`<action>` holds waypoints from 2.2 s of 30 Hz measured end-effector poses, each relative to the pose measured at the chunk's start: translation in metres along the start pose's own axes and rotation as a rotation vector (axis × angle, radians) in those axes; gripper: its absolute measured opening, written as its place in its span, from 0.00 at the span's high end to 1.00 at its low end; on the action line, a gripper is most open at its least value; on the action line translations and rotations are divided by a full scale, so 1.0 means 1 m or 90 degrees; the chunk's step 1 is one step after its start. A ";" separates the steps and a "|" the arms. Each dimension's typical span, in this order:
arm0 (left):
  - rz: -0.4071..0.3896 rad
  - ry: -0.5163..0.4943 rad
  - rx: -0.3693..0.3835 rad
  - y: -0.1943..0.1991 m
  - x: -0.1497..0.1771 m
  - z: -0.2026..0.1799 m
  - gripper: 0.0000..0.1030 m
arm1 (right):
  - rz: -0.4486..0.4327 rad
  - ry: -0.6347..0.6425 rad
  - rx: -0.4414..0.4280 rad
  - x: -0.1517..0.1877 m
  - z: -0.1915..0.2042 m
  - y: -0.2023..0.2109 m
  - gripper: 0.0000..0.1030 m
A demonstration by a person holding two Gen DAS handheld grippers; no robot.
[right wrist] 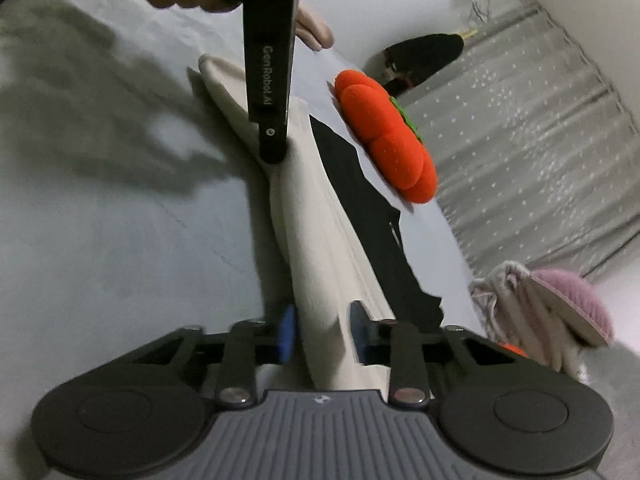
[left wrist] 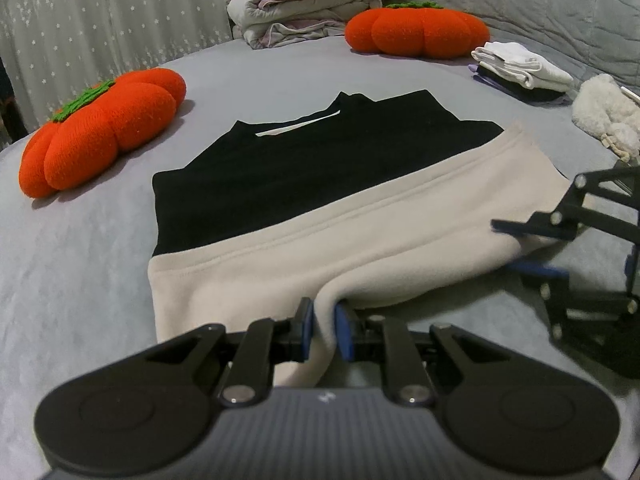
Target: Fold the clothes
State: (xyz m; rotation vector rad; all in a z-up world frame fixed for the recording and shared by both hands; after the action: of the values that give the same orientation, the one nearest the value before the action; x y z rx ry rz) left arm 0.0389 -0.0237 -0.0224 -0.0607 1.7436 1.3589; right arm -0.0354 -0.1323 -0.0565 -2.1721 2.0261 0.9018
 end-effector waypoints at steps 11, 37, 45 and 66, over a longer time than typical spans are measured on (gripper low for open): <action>-0.029 -0.118 0.012 0.020 0.015 -0.024 0.51 | 0.006 -0.101 -0.049 0.003 -0.032 0.002 0.92; -0.011 -0.338 -0.207 -0.018 0.023 -0.043 0.62 | 0.008 -0.206 -0.063 -0.005 -0.058 0.010 0.92; 0.012 -0.283 -0.223 -0.006 0.036 -0.004 0.78 | 0.009 -0.200 -0.063 -0.001 -0.055 0.011 0.92; 0.023 -0.240 -0.233 0.004 0.047 0.015 0.88 | 0.068 -0.050 -0.012 0.058 -0.018 0.016 0.91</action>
State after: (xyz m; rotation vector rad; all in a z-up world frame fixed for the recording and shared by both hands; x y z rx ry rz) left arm 0.0178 0.0114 -0.0508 0.0235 1.1779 1.5862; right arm -0.0441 -0.1943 -0.0613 -2.0200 2.1226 1.0055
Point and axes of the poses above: each gripper's, at about its wrist camera, not at the fingertips, and y roughly against the way its jaws point, z to its left, x to its underside, the point moved 9 cm from there along -y, roughly the way its jaws point, and after that the axes turned 6 degrees about x, right-handed, at the moved point
